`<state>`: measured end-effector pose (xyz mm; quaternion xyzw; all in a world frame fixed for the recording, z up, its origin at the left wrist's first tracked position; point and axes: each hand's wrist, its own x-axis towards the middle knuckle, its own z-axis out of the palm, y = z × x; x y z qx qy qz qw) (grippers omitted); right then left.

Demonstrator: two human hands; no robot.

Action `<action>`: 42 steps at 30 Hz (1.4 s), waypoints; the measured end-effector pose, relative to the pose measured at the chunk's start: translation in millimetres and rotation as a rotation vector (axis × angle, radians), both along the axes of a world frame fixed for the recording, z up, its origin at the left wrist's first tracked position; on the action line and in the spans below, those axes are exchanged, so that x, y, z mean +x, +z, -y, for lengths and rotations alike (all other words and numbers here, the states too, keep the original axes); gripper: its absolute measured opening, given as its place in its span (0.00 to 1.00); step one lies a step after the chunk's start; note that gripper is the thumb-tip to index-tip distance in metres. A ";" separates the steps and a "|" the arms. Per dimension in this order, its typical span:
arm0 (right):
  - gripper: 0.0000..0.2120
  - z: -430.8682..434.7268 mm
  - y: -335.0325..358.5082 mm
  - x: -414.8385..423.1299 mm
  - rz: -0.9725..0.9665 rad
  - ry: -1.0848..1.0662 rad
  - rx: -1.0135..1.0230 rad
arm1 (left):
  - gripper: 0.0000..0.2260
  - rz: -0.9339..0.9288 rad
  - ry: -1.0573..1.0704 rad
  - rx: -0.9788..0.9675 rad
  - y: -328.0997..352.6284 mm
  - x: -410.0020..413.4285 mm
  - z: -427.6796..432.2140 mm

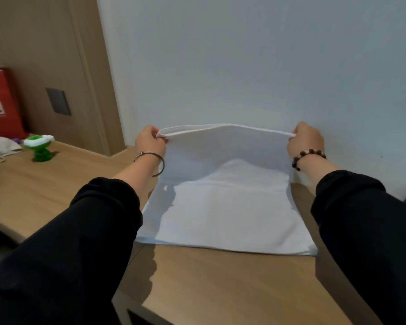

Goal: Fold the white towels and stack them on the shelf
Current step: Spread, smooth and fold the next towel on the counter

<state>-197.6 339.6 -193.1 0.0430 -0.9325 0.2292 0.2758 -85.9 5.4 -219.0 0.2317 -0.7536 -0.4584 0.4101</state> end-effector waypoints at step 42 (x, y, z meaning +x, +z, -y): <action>0.18 -57.3 -121.7 148.3 0.452 0.142 -0.553 | 0.16 0.350 -0.334 0.140 -87.9 184.7 -21.7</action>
